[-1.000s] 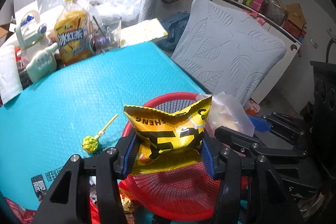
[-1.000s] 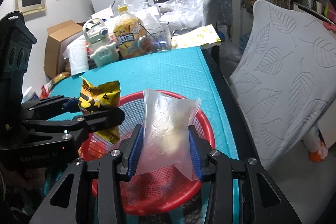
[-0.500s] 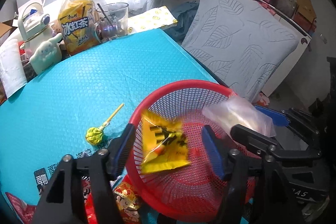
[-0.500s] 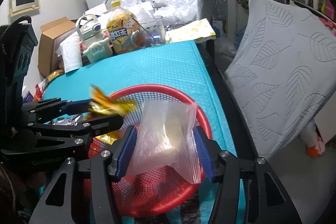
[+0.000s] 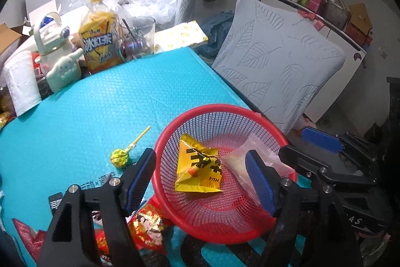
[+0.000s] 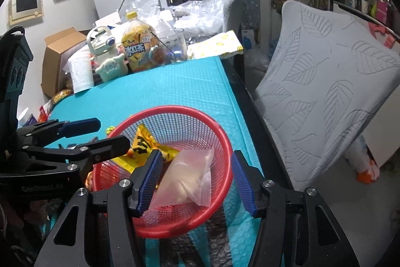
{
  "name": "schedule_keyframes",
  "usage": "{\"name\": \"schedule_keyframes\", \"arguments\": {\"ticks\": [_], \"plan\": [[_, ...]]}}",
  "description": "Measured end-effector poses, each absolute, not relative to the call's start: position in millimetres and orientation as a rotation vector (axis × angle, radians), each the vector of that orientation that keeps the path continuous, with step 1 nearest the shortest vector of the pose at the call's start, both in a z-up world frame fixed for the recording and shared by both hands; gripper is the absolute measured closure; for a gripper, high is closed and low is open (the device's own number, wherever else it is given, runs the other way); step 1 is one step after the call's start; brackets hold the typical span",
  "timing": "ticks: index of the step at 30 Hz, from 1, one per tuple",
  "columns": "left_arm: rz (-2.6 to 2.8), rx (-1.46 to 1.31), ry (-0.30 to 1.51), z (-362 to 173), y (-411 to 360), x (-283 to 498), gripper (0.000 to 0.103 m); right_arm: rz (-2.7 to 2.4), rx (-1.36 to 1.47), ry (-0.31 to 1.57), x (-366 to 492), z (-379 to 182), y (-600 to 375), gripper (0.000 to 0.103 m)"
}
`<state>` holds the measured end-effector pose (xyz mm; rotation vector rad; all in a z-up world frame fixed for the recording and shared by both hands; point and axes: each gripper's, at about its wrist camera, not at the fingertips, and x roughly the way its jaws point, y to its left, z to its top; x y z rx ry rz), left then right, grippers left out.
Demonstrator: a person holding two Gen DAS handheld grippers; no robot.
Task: Organize snacks
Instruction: 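Open the left tool to drop the yellow bag while the right tool drops the zip bag, then move both open tools back over the snack pile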
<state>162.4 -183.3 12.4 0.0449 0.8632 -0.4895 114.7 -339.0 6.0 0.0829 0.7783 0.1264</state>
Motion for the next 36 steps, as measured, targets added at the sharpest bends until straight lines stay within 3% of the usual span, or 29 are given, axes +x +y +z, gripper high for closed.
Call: {"name": "schedule_keyframes", "arguments": {"ticks": [17,36], "plan": [[-0.443,0.017,0.733,53,-135,108,0.03,0.178,0.026,0.682,75,43,-297,0.046],[-0.308,-0.046,0.705,56,-61,47,0.03,0.343,-0.03,0.676,35,42,-226,0.046]]}}
